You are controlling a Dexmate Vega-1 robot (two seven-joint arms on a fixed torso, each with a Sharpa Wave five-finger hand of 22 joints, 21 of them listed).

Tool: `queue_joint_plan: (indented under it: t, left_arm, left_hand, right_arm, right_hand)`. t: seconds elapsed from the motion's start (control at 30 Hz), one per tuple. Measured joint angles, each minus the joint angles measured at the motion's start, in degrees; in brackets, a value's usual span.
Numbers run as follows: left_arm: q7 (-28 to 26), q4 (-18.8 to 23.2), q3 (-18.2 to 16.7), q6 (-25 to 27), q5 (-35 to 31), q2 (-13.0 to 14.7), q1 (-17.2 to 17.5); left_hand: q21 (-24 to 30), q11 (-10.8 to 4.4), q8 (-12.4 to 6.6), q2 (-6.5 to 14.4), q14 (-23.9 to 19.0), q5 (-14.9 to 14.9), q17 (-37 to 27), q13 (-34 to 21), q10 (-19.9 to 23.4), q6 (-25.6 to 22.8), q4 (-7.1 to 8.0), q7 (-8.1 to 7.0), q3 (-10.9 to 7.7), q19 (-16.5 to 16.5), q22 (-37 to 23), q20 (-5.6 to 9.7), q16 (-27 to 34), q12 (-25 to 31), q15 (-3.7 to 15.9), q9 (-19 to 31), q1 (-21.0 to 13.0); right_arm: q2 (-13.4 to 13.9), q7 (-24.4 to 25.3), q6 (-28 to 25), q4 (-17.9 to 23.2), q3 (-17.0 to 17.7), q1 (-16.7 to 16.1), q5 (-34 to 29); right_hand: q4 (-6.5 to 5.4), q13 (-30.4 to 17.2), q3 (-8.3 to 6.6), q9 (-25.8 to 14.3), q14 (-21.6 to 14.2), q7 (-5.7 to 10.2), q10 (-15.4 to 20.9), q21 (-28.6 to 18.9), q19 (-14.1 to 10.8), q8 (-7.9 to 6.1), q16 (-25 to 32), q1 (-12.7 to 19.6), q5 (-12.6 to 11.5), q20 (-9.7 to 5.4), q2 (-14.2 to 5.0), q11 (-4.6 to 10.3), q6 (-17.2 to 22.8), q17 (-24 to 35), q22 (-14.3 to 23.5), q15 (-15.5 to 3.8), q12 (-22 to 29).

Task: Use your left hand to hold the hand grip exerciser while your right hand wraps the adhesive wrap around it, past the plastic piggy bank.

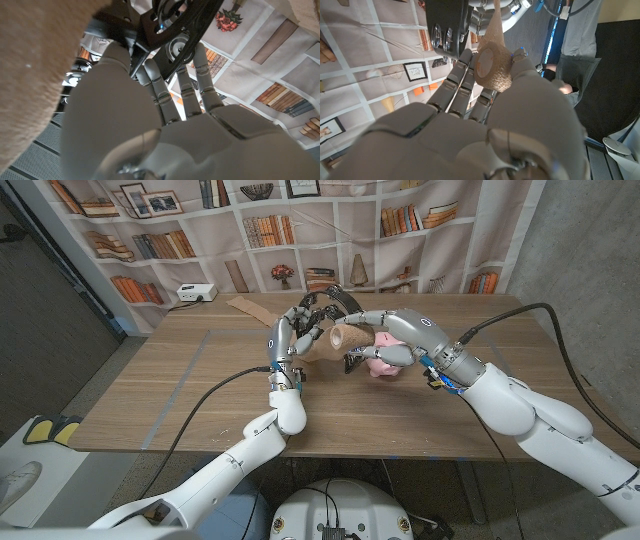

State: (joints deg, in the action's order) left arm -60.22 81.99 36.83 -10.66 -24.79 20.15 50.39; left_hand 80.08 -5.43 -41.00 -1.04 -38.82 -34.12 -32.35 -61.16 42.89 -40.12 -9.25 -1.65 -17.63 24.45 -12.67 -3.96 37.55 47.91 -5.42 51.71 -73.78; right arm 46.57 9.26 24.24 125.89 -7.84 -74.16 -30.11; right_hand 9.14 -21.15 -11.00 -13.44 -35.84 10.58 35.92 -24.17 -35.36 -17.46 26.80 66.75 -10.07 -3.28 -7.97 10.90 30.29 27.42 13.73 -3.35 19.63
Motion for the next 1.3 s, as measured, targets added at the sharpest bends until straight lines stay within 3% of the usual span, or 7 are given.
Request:
queue_joint_plan:
  t: [0.67, 1.3]
  left_arm:
    - [0.98, -0.66, 1.08, -0.64, -0.39, 0.07, -1.07]
    - [1.51, 1.42, 0.78, -0.23, -1.27, 1.38, -0.74]
  left_hand:
    - [-0.21, 0.0, -0.21, -0.23, 0.0, 0.0, 0.0, 0.16, 0.0, 0.0, 0.0, 0.0, 0.0, 0.0, -0.27, 0.0, 0.0, 0.11, 0.0, -0.15, -0.23]
    - [-0.43, 0.0, -0.54, -0.31, 0.0, 0.0, 0.0, 0.04, 0.0, 0.0, 0.0, 0.0, 0.0, 0.0, -0.31, 0.0, 0.0, 0.12, 0.0, -0.38, -0.31]
  right_arm:
    - [-1.31, 3.0, -1.63, -0.92, 2.97, 3.82, -0.74]
    - [-1.59, 4.41, -2.0, -1.56, 4.78, 7.9, -0.4]
  right_hand:
    - [0.0, 0.0, 0.0, -0.03, -0.22, -0.26, 0.3, -0.43, 0.01, 0.21, -0.4, 0.0, -0.12, -0.01, 0.0, -0.3, 0.1, 0.09, -0.01, -0.22, 0.09]
    - [0.0, 0.0, 0.0, 0.01, -0.22, -0.26, 0.37, -0.84, 0.52, 0.04, -0.84, 0.0, -0.06, 0.11, 0.0, -0.37, 0.08, 0.08, -0.02, -0.22, 0.0]
